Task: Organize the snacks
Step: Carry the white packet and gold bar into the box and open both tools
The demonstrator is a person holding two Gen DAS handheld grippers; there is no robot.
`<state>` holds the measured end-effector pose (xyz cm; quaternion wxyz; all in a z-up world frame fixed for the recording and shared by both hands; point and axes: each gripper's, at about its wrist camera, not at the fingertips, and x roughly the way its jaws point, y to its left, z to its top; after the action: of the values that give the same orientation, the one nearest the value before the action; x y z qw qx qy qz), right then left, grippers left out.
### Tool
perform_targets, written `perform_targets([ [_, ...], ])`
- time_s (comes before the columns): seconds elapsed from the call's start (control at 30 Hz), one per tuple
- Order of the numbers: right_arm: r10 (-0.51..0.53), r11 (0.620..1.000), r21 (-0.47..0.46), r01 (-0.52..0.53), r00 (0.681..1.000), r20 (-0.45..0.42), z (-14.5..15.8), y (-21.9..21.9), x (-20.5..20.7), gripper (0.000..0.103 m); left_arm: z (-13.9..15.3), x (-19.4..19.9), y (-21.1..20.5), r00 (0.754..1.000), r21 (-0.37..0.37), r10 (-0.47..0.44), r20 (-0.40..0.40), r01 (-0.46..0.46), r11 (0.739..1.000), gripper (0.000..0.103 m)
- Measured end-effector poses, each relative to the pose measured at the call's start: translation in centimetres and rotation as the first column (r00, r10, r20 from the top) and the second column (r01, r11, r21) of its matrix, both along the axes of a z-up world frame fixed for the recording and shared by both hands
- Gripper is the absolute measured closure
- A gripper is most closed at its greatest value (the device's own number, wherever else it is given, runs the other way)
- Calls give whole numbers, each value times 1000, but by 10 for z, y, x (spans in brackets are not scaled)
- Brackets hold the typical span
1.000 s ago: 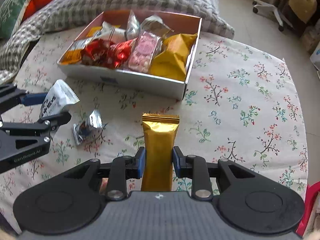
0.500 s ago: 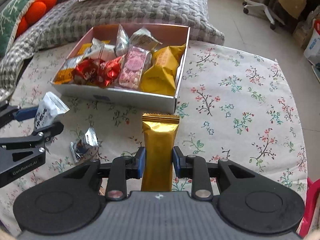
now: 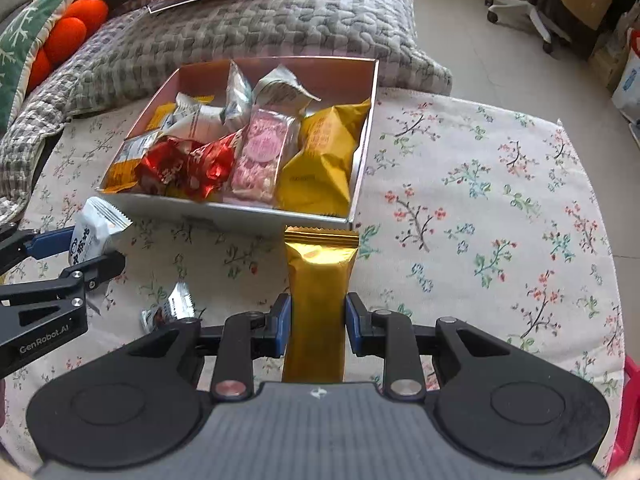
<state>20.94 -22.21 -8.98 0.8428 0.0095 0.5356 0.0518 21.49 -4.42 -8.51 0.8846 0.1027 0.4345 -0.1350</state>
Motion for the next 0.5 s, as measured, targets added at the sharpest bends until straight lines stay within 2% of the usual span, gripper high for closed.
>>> perform_targets([
  [0.3,-4,1000,-26,5,999,37,5,3,2,77,2,5,5,1000,-29,20,7,-20,999,58],
  [0.43,4,998,-61,0,998,64,7,7,3,77,7,7,9,998,-20,58,39,-57,998,58],
  [0.5,2,999,-45,1,998,69,9,6,3,77,12,10,16,995,-37,83,50,-81,996,58],
])
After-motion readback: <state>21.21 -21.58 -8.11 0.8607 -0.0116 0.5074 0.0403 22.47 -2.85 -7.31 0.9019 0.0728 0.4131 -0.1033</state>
